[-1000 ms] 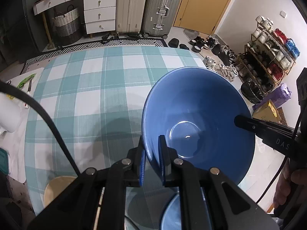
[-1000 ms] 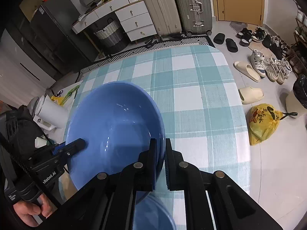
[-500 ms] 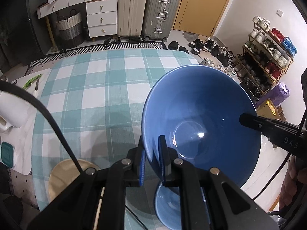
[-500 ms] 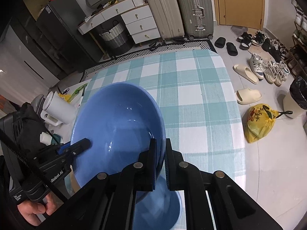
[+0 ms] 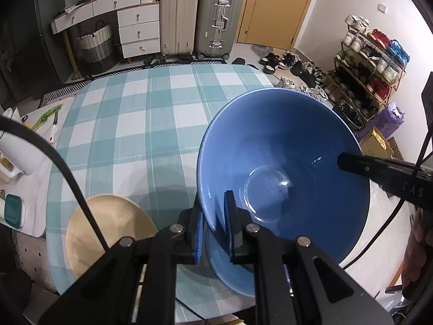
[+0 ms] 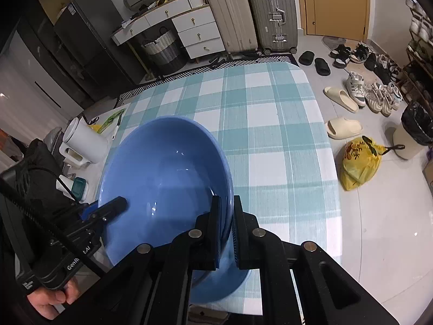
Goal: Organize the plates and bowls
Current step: 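Lift the blue bowl with both grippers and carry it toward the nested bowls, then lower the held bowl into the nested blue bowls with both grippers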
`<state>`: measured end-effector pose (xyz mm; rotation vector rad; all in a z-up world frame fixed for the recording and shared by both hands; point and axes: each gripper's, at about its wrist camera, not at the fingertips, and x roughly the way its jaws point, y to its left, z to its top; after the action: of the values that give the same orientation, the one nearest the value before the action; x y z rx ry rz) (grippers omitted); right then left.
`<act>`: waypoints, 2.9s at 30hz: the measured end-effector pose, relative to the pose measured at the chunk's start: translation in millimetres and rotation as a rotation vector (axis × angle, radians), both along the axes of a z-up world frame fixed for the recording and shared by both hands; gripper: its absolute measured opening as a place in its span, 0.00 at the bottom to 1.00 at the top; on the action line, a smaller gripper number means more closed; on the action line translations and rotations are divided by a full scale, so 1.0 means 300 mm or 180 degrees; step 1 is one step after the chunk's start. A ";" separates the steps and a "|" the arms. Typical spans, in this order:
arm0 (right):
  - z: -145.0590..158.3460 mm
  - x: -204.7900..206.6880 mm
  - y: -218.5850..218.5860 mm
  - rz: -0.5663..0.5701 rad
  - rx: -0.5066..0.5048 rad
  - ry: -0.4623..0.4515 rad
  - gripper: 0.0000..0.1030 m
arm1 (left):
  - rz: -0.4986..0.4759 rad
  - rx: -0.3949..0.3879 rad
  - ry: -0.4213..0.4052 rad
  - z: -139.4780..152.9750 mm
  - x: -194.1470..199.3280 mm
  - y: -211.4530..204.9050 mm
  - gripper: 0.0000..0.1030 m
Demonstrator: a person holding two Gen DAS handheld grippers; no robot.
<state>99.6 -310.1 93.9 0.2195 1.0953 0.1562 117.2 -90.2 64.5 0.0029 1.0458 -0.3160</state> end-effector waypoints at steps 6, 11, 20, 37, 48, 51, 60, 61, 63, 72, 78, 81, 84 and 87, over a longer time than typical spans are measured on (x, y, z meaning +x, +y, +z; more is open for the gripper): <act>-0.035 -0.046 0.005 -0.0012 -0.0027 0.0039 0.07 | -0.0009 0.0004 -0.0017 -0.019 -0.039 0.000 0.11; -0.078 -0.070 -0.006 -0.0030 0.0022 0.0073 0.07 | -0.0017 -0.0033 0.0031 -0.055 -0.055 0.006 0.11; -0.155 -0.079 -0.013 -0.0049 0.0026 0.0155 0.07 | -0.0042 0.0129 -0.0125 -0.117 -0.107 -0.015 0.11; -0.294 -0.124 0.021 0.0083 -0.0260 0.0380 0.08 | -0.0133 0.0346 -0.0173 -0.242 -0.162 -0.030 0.12; -0.313 -0.142 0.061 0.0176 -0.0501 0.0255 0.08 | -0.0170 0.0499 -0.0256 -0.286 -0.176 -0.038 0.13; -0.305 -0.150 0.082 0.0253 -0.0648 0.0176 0.09 | -0.0151 0.0502 -0.0291 -0.304 -0.182 -0.036 0.14; -0.305 -0.173 0.143 0.0385 -0.1109 0.0039 0.11 | -0.0134 0.0450 -0.0384 -0.320 -0.189 -0.024 0.14; -0.305 -0.176 0.153 0.0410 -0.1178 0.0021 0.11 | -0.0140 0.0448 -0.0381 -0.324 -0.189 -0.024 0.14; -0.304 -0.176 0.169 0.0416 -0.1286 -0.0015 0.11 | -0.0142 0.0448 -0.0377 -0.327 -0.187 -0.022 0.14; -0.312 -0.178 0.216 0.0411 -0.1623 -0.0169 0.12 | -0.0142 0.0406 -0.0374 -0.348 -0.182 -0.013 0.17; -0.314 -0.184 0.204 0.0390 -0.1644 -0.0228 0.12 | -0.0141 0.0411 -0.0360 -0.353 -0.173 -0.012 0.19; -0.309 -0.187 0.200 0.0389 -0.1608 -0.0277 0.12 | -0.0135 0.0415 -0.0334 -0.358 -0.168 -0.014 0.20; -0.305 -0.189 0.193 0.0376 -0.1550 -0.0303 0.12 | -0.0138 0.0433 -0.0318 -0.359 -0.164 -0.018 0.20; -0.293 -0.192 0.190 0.0364 -0.1470 -0.0341 0.12 | -0.0131 0.0452 -0.0309 -0.363 -0.159 -0.021 0.22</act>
<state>42.0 -253.0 5.9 -0.2629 1.0084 0.0138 69.5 -96.6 -44.4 0.1661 0.9707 -0.2756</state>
